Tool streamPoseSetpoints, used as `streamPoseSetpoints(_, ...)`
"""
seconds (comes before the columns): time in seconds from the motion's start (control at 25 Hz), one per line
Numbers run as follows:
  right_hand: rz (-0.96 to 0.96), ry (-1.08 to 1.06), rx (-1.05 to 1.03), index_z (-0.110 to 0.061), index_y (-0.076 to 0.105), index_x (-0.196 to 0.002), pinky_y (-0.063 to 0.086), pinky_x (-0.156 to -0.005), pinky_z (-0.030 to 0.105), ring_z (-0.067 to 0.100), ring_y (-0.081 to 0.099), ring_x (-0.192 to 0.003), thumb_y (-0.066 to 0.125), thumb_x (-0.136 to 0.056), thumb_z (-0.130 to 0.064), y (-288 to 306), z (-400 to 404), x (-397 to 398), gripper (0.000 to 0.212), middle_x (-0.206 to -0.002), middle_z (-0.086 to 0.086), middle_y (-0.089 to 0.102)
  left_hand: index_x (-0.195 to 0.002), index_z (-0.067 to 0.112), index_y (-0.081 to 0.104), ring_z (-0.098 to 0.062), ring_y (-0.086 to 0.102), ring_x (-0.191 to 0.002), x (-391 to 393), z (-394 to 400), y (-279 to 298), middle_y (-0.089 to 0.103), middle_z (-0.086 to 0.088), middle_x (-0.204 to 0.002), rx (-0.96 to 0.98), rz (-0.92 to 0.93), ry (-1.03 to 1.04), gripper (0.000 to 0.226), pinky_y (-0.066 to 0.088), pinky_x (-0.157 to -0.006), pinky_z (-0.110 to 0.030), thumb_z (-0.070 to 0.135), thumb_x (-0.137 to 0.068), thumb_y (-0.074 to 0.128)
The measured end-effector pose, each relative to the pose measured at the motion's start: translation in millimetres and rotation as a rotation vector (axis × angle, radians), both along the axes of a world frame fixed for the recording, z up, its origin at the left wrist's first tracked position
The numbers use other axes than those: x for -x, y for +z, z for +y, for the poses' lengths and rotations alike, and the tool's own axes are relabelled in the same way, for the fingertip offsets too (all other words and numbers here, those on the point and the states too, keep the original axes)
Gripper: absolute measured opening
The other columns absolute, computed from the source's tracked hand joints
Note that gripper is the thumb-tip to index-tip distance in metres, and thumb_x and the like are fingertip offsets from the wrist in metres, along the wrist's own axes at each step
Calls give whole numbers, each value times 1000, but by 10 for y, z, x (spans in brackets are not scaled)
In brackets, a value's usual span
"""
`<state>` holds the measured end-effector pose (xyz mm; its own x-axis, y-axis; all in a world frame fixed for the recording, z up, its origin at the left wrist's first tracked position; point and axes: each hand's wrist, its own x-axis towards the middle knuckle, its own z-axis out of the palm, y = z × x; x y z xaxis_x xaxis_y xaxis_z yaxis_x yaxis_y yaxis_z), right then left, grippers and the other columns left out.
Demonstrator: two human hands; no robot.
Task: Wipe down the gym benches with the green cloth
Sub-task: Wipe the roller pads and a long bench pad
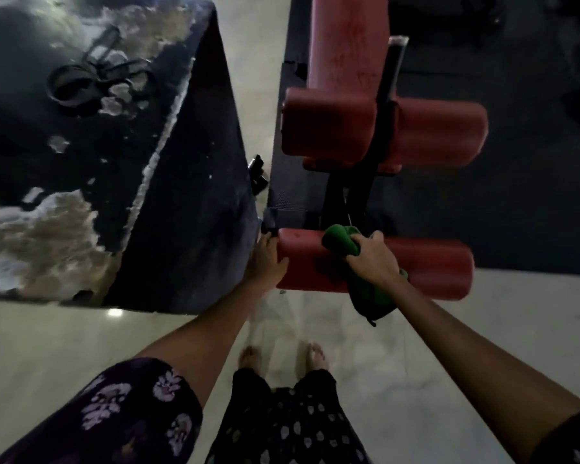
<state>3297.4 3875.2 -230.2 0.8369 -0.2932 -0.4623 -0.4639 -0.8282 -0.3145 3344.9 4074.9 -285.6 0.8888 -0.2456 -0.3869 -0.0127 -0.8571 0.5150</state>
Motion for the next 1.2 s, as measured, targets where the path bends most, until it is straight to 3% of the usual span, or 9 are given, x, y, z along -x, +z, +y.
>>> streamPoseSetpoints(0.16,-76,-222,57,-21,47,-133,43,-84,42,37,50,-107,53,-89,-28,-368,156,23,45,-128,13,35,-141,7,36,-26,27,-139,-169,-211,-427,28,-11,-151,253,-31,227,44,17,-113,-30,18,-99,42)
streamPoseSetpoints(0.32,-226,-234,244,-24,42,-140,41,-87,43,33,42,-112,59,-86,-32,-784,435,73,57,-142,7,34,-145,11,31,-20,30,-137,-146,-318,-818,29,-8,-152,471,-67,353,44,11,-90,0,23,-103,35)
streamPoseSetpoints(0.44,-266,-213,326,-23,49,-135,39,-84,42,35,42,-107,61,-83,-31,-945,375,126,54,-139,7,40,-140,6,40,-13,34,-131,-107,-312,-1038,39,-10,-146,607,-183,436,49,12,-94,7,28,-97,33)
streamPoseSetpoints(0.56,-204,-406,378,-20,54,-126,32,-90,41,35,38,-113,52,-89,-40,-1014,268,-208,42,-132,6,46,-134,-2,46,-9,33,-127,-100,-334,-1158,44,-14,-142,680,-251,428,40,14,-96,7,14,-99,36)
streamPoseSetpoints(0.68,-188,-127,313,-23,49,-131,29,-94,42,31,40,-119,46,-88,-44,-1087,498,-478,48,-134,3,48,-133,-4,47,-10,33,-125,-89,-326,-1224,44,-17,-141,707,-249,420,39,15,-96,7,10,-98,35)
streamPoseSetpoints(0.8,-263,139,238,-29,46,-137,31,-94,42,27,43,-120,34,-77,-47,-1105,481,-121,64,-136,-2,49,-134,-1,46,-9,35,-127,-54,-299,-1279,44,-15,-142,779,-177,440,45,20,-100,2,19,-96,31)
streamPoseSetpoints(1.0,-96,-210,328,-22,51,-130,29,-99,41,29,42,-121,46,-89,-49,-1073,389,-539,49,-131,5,51,-134,0,47,-10,37,-127,-150,-314,-1302,45,-14,-141,803,-176,465,47,23,-98,1,21,-96,30)
streamPoseSetpoints(1.08,-111,-19,276,-22,52,-128,34,-95,39,28,46,-117,43,-91,-55,-1084,599,-773,50,-129,6,52,-135,1,45,-10,40,-124,-130,-316,-1309,45,-10,-140,812,-144,481,48,25,-95,3,23,-95,30)
streamPoseSetpoints(1.2,-73,290,229,-28,40,-140,33,-95,36,26,42,-121,48,-92,-43,-1038,557,-624,51,-138,1,45,-138,3,41,-9,41,-124,-89,-316,-1325,45,-7,-139,828,-90,512,53,29,-95,-1,28,-92,31)
